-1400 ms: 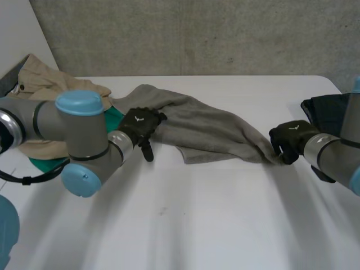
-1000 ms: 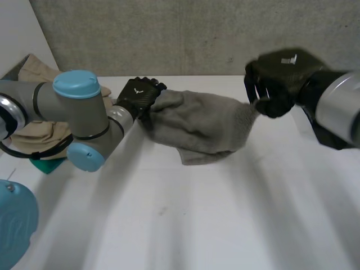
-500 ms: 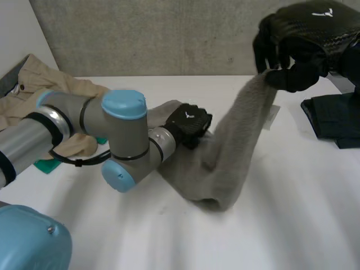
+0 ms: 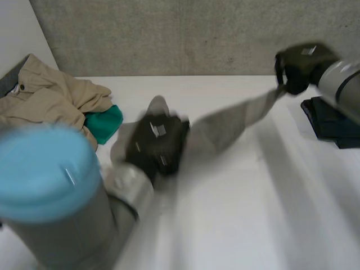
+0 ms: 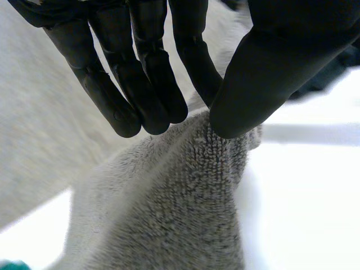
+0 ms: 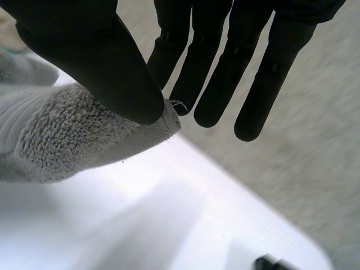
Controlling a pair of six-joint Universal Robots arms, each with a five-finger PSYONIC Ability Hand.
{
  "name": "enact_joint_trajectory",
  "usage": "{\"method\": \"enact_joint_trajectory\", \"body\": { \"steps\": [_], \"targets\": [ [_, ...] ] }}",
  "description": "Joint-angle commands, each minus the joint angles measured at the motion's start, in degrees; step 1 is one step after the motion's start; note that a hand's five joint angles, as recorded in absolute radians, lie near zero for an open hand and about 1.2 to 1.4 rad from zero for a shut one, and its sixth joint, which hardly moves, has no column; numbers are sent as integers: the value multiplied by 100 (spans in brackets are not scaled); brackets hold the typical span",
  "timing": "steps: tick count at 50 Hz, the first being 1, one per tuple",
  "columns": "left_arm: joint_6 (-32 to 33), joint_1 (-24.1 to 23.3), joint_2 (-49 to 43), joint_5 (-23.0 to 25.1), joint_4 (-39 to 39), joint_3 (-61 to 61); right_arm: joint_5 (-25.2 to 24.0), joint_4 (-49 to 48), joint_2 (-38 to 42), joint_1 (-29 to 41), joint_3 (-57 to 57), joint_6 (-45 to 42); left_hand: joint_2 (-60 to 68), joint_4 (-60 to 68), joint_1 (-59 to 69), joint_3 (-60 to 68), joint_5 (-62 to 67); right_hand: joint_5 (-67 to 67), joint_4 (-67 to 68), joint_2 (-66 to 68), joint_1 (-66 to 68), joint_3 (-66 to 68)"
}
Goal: Fold the laundry.
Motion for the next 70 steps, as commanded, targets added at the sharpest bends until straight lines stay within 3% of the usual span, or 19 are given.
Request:
{"method": "enact_joint_trajectory", "body": {
  "steps": [1,6,9,13,17,19,27,34,41,42,43,44,46,51,54,58,61,64,70],
  "targets": [
    [-137,-359,-938,-286,613,-391,-37,-422,213,133,1204,-324,-2368,-2371,-2281,-2355,-2136,1196,1134,1262,1559,1188],
    [-366,-17,-484,-261,86,20,-63,-906,126,72,1758,-457,-5058,-5060,-4970,-5044,-4826,1196,1134,1262,1559,1188],
    [-375,369,-87,-85,-38,206,-72,-977,-6,54,1873,-448,-5777,-5779,-5690,-5764,-5545,1196,1134,1262,1559,1188],
    [-323,1195,222,512,-100,540,-107,-951,-384,71,2066,-439,-5555,-5557,-5467,-5541,-5323,1196,1134,1262,1559,1188],
    [159,1995,-434,1688,-275,1214,-343,-1012,-1042,142,2303,-430,-5354,-5356,-5266,-5341,-5122,1196,1134,1262,1559,1188],
    [423,2172,-770,1980,-380,1523,-467,-1030,-1280,177,2339,-430,-5335,-5338,-5248,-5322,-5103,1196,1134,1262,1559,1188],
    [1286,2401,-2247,2438,-1365,3088,-950,-1030,-2370,502,2129,-141,-5166,-5169,-5079,-5153,-4935,1196,1134,1262,1559,1188],
    [1549,2164,-3126,3080,-1313,4046,-1065,-968,-3012,810,1523,457,-5777,-5779,-5690,-5764,-5545,1196,1134,1262,1559,1188],
    [1936,1839,-3900,3027,-1312,4723,-1162,-643,-3241,845,1056,791,-5775,-5777,-5687,-5762,-5543,1196,1134,1262,1559,1188],
    [1989,1812,-3970,3019,-1321,4776,-1153,-626,-3232,836,1039,809,-5240,-5242,-5152,-5227,-5008,1196,1134,1262,1559,1188],
    [2015,1777,-4032,3001,-1339,4829,-1153,-617,-3224,819,1012,826,-4285,-4288,-4198,-4272,-4053,1196,1134,1262,1559,1188],
    [2033,1751,-4145,2940,-1382,4925,-1136,-634,-3180,723,986,870,-1678,-1680,-1590,-1665,-1446,1196,1134,1262,1559,1188],
    [2068,1759,-4216,2799,-1409,5040,-1127,-669,-3084,591,986,870,1209,1207,1297,1223,1441,1196,1134,1262,1559,1188],
    [2007,1900,-4148,2193,-1532,5339,-1013,-696,-2557,178,802,870,1223,1221,1310,1236,1455,1196,1134,1262,1559,1188],
    [1867,1970,-3831,2131,-1532,5322,-855,-713,-2302,37,635,853,1223,1221,1310,1236,1455,1196,1134,1262,1559,1188],
    [1217,2076,-3155,1964,-1129,5313,-477,-757,-1783,-16,73,800,1223,1221,1310,1236,1455,1196,1134,1262,1559,1188],
    [681,2155,-2531,1578,-514,5243,-143,-775,-1449,-16,-454,730,1223,1221,1310,1236,1455,1196,1134,1262,1559,1188],
    [495,2243,-1898,1270,-118,5024,103,-792,-1255,-8,-947,704,1223,1221,1310,1236,1455,1196,1134,1262,1559,1188],
    [381,2471,-502,1260,58,3595,157,-854,-1176,115,-1282,712,1223,1221,1310,1236,1455,1196,1134,1262,1559,1188]
  ]
}}
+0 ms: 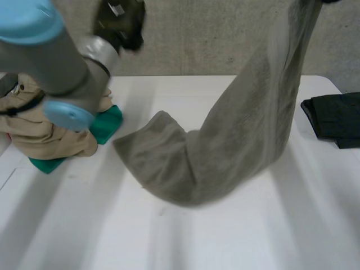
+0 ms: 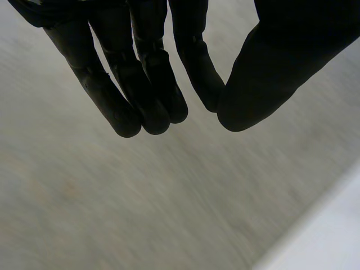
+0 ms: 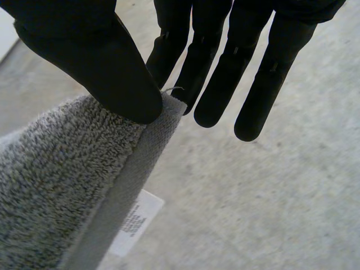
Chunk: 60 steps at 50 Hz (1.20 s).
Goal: Fold the laundry.
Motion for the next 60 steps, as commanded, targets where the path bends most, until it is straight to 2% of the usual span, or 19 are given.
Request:
{"method": "enact_joint_trajectory", "body": {
  "steps": [1,5,7,8,10,11,14,22,28,33,34,35,37,43,44,52,55,60],
  "targets": [
    [-223,260,1658,-103,360,-1659,118,-55,125,121,-454,-7,1150,1148,1248,1206,1343,1184,1132,1262,1559,1177],
    [-276,410,1993,230,605,-2732,4,85,81,147,-86,-16,1052,1049,1150,1108,1245,1184,1132,1262,1559,1177],
    [-294,471,1976,424,737,-3093,-84,103,-6,156,160,1,-1308,-1310,-1210,-1252,-1115,1184,1132,1262,1559,1177],
    [-329,489,1889,616,842,-3364,-224,77,-129,173,344,1,-3685,-3688,-3587,-3630,-3492,1184,1132,1262,1559,1177],
    [-373,489,1705,819,931,-3551,-374,7,-287,226,468,10,-5634,-5637,-5536,-5579,-5441,1184,1132,1262,1559,1177],
    [-390,489,1582,925,957,-3604,-444,-28,-366,261,503,19,-5850,-5852,-5752,-5794,-5657,1184,1132,1262,1559,1177],
    [-461,410,1055,1198,984,-3578,-620,-99,-613,445,547,124,-5850,-5852,-5752,-5794,-5657,1184,1132,1262,1559,1177],
    [-461,41,-325,1268,615,-2507,-1130,-82,-1184,1008,591,388,-5850,-5852,-5752,-5794,-5657,1184,1132,1262,1559,1177],
    [-496,-485,-1003,1505,-560,-1821,-1174,-108,-1378,1070,530,450,-5850,-5852,-5752,-5794,-5657,1184,1132,1262,1559,1177],
    [-417,-855,-1144,1787,-1099,-1873,-1104,-82,-1273,1026,530,450,-5663,-5666,-5565,-5608,-5470,1184,1132,1262,1559,1177],
    [-399,-899,-1170,1761,-1082,-1847,-1104,-82,-1246,1008,539,450,-5078,-5080,-4980,-5022,-4885,1184,1132,1262,1559,1177],
    [-408,-934,-1223,1639,-995,-1759,-1095,-82,-1220,965,565,467,-2541,-2543,-2443,-2485,-2348,1184,1132,1262,1559,1177],
    [-425,-909,-1241,1419,-871,-1619,-1086,-81,-1185,921,591,467,1067,1064,1165,1122,1260,1184,1132,1262,1559,1177],
    [-557,-523,-768,-29,-704,-1100,-911,-143,-782,622,539,441,1150,1148,1248,1206,1343,1184,1132,1262,1559,1177],
    [-557,-478,-644,-128,-686,-1082,-876,-126,-685,578,495,441,1150,1148,1248,1206,1343,1184,1132,1262,1559,1177],
    [-540,-153,981,-138,174,-1783,-506,225,169,261,73,204,1150,1148,1248,1206,1343,1184,1132,1262,1559,1177],
    [-522,-196,1465,-24,526,-2416,-524,533,371,287,117,28,1150,1148,1248,1206,1343,1184,1132,1262,1559,1177],
    [-470,-398,1756,135,632,-3690,-471,1113,652,428,634,-402,1150,1148,1248,1206,1343,1184,1132,1262,1559,1177]
  ]
}}
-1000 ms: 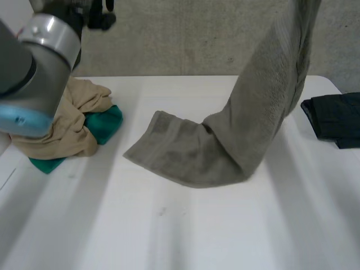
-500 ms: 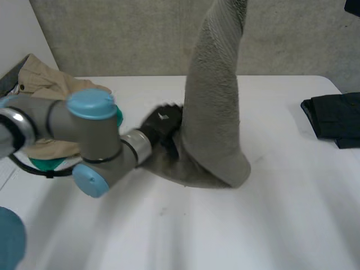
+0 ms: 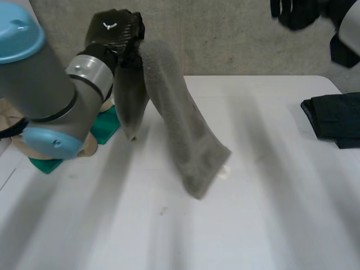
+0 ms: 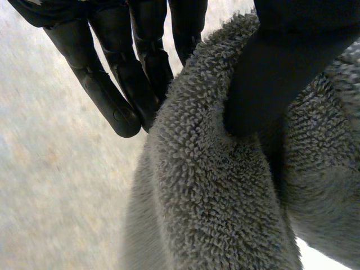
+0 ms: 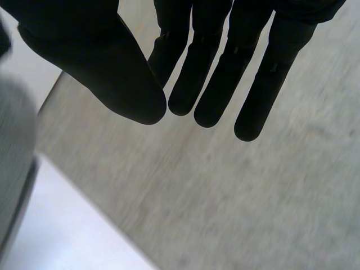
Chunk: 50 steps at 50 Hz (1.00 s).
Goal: Fold the laundry.
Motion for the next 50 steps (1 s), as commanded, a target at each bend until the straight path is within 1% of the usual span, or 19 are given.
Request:
{"method": "enact_joint_trajectory", "body": {
  "steps": [1,2,5,9,15,16,17,18,20,21,23,25,28,31,33,37,43,48,50],
  "targets": [
    [98,-242,582,246,318,-1779,48,798,422,180,626,-555,1210,1166,1481,1214,1589,802,762,893,1103,808],
    [194,-286,583,211,336,-2121,57,904,483,250,923,-634,1210,1166,1481,1214,1589,-1034,-1073,-943,-732,-1028],
    [431,-330,513,-17,458,-2623,205,879,554,347,1494,-600,1210,1166,1481,1214,1589,-3334,-3373,-3243,-3033,-3328],
    [616,-391,425,-412,442,-3106,539,466,703,426,2050,-372,1210,1166,1481,1214,1589,-4314,-4353,-4222,-4012,-4307],
    [643,-602,451,-642,73,-3802,821,-79,888,619,2376,-99,1210,1166,1481,1214,1589,-4568,-4607,-4476,-4266,-4562],
    [669,-620,503,-659,-58,-3899,821,-106,915,646,2376,-116,-71,-115,201,-67,308,-4585,-4624,-4493,-4283,-4579],
    [687,-620,547,-659,-112,-3917,821,-115,941,672,2367,-142,-700,-744,-428,-695,-321,-4602,-4641,-4510,-4300,-4595],
    [757,-620,669,-668,-234,-3926,821,-124,993,716,2315,-204,-1872,-1916,-1600,-1867,-1493,-4685,-4724,-4594,-4384,-4679],
    [845,-585,863,-677,-367,-3908,813,-115,1073,769,2218,-274,-2888,-2932,-2616,-2883,-2509,-4719,-4759,-4628,-4418,-4713],
    [906,-515,1090,-660,-506,-3856,821,-106,1160,821,2079,-353,-3825,-3869,-3554,-3821,-3446,-4736,-4775,-4645,-4435,-4730],
    [959,-427,1294,-625,-613,-3777,848,-80,1257,892,1920,-415,-4755,-4799,-4484,-4751,-4376,-4770,-4809,-4678,-4468,-4763],
    [942,-252,1539,-502,-770,-3585,822,-10,1380,997,1718,-476,-5146,-5190,-4874,-5142,-4767,-4854,-4893,-4762,-4552,-4847],
    [881,-6,1672,-274,-920,-3338,804,26,1512,1111,1542,-512,-5231,-5274,-4959,-5226,-4852,-4971,-5010,-4880,-4670,-4965],
    [767,390,1655,113,-1210,-2969,777,17,1732,1287,1383,-547,-5516,-5560,-5245,-5512,-5138,-5257,-5296,-5166,-4956,-5251],
    [679,661,1472,481,-1499,-2662,716,-79,1924,1419,1322,-591,-5651,-5695,-5379,-5647,-5272,-5408,-5447,-5317,-5107,-5402],
    [678,996,858,991,-1799,-2135,532,-290,2214,1533,1304,-635,-5601,-5645,-5329,-5597,-5222,-5426,-5465,-5335,-5125,-5420],
    [854,1164,-163,1458,-2239,-1290,303,-352,2409,1657,1409,-696,-5315,-5359,-5044,-5311,-4936,-5426,-5465,-5335,-5125,-5420],
    [1502,1138,-1076,1783,-2616,-518,259,-711,2540,1753,1558,-837,-4980,-5024,-4709,-4976,-4601,-5242,-5281,-5151,-4941,-5236],
    [1784,1094,-1332,1775,-2740,-306,250,-835,2602,1771,1576,-881,-4912,-4956,-4640,-4907,-4533,-4956,-4996,-4865,-4655,-4950]
  ]
}}
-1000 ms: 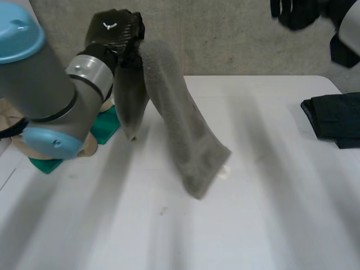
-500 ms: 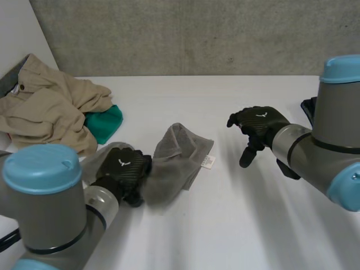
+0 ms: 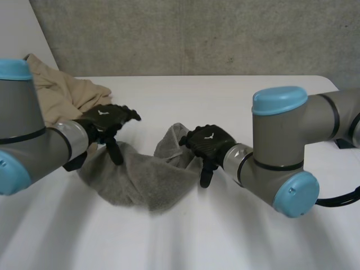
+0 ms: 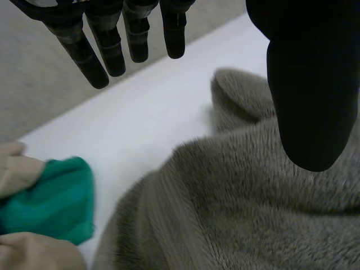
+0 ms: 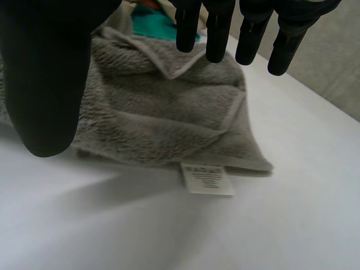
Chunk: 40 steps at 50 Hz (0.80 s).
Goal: Fold the laundry.
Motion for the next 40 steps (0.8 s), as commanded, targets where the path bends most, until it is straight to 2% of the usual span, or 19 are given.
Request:
{"method": "enact_joint_trajectory", "body": {
  "steps": [1,5,7,12,13,14,19,23,24,27,29,32,34,36,40],
  "targets": [
    [915,-104,-1078,196,-458,900,-29,-450,185,93,136,-181,627,638,543,568,595,630,437,457,346,502],
    [1574,-183,-1535,-14,-852,1313,-20,-599,439,110,109,-286,1198,1208,1113,1138,1165,1504,1310,1331,1220,1376],
    [1724,-219,-1615,-85,-950,1428,-20,-635,537,119,92,-313,1902,1912,1817,1842,1869,1941,1748,1768,1658,1813],
    [1778,-350,-1677,-226,-907,1736,-11,-880,897,119,-268,-339,5886,5896,5801,5827,5853,4662,4469,4490,4379,4534],
    [1743,-411,-1677,-252,-776,1841,15,-942,1010,128,-495,-331,6690,6700,6606,6631,6658,6217,6024,6045,5934,6089],
    [1725,-447,-1677,-269,-688,1903,33,-960,1064,128,-628,-322,6698,6709,6614,6639,6666,6602,6408,6429,6318,6474],
    [1681,-640,-1642,-419,-46,2386,235,-969,1223,93,-1489,-304,6699,6709,6614,6639,6666,6605,6412,6433,6322,6477],
    [1585,-693,-1441,-735,717,2939,630,-1021,1091,-21,-2429,-304,6699,6709,6614,6639,6666,6605,6412,6433,6322,6477],
    [1402,-693,-1257,-849,1128,3071,848,-1074,951,-109,-2814,-330,6699,6709,6614,6639,6666,6605,6412,6433,6322,6477],
    [866,-676,-870,-1025,1877,3046,1105,-1319,687,-232,-3299,-339,6699,6709,6614,6639,6666,6605,6412,6433,6322,6477],
    [189,-614,-430,-1166,2703,2801,1263,-1627,371,-373,-3538,-331,6699,6709,6614,6639,6666,6605,6412,6433,6322,6477],
    [-653,-570,70,-1429,3633,2101,1290,-1926,-94,-461,-3425,-357,6699,6709,6614,6639,6666,6605,6412,6433,6322,6477],
    [-954,-570,256,-1509,3970,1659,1211,-2014,-297,-487,-3258,-366,6699,6709,6614,6639,6666,6605,6412,6433,6322,6477],
    [-1192,-596,440,-1518,4268,985,1010,-1945,-560,-496,-2795,-444,6699,6709,6614,6639,6666,6605,6412,6433,6322,6477],
    [-1211,-684,520,-1386,4297,-114,589,-1603,-947,-479,-1636,-681,6699,6709,6614,6639,6666,6605,6412,6433,6322,6477]
  ]
}}
